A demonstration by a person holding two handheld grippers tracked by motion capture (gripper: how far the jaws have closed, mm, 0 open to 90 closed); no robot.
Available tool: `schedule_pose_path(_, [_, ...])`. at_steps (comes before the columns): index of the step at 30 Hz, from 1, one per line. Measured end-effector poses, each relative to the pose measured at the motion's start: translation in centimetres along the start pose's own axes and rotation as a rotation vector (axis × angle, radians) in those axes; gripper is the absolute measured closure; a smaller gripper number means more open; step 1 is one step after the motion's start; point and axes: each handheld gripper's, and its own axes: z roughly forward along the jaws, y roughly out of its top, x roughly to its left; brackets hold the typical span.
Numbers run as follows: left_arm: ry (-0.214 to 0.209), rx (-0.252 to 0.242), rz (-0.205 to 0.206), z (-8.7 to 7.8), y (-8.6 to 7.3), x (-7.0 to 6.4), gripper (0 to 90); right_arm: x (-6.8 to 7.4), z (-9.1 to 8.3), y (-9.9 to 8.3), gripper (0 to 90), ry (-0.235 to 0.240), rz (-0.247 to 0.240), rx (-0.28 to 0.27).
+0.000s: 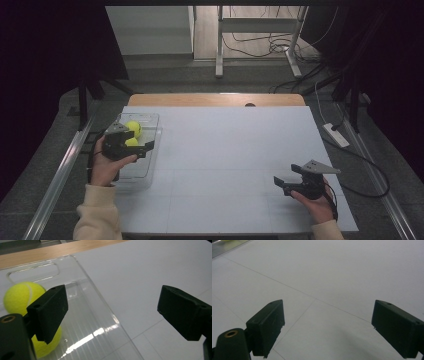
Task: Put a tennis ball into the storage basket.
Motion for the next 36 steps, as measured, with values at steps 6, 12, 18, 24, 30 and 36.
schedule_pose_path(6, [-0.044, -0.031, 0.018, -0.3, -0.4, -0.9, 10.6, 0.1, -0.1, 0.1, 11.1, -0.003, 0.001, -0.009])
schedule_pose_path(12, [-0.067, -0.042, 0.013, -0.6, -1.5, -1.5, 10.6, 0.3, 0.0, 0.4, 11.1, 0.005, -0.002, -0.011])
schedule_pose_path(18, [-0.079, -0.057, 0.034, -1.1, -2.6, -2.6, 10.3, 0.4, 0.0, 0.5, 11.1, 0.009, -0.008, -0.014])
schedule_pose_path(24, [-0.093, -0.068, 0.049, -1.0, -3.7, -3.7, 10.0, 0.4, -0.1, 0.5, 11.1, 0.006, -0.007, -0.015])
schedule_pose_path(30, [-0.104, -0.065, 0.075, -0.8, -5.1, -4.9, 9.9, 0.3, -0.3, 0.5, 11.0, 0.005, -0.005, -0.02])
schedule_pose_path(36, [-0.124, -0.056, 0.091, -0.3, -6.0, -5.8, 9.9, 0.2, -0.4, 0.5, 10.9, 0.003, -0.004, -0.028])
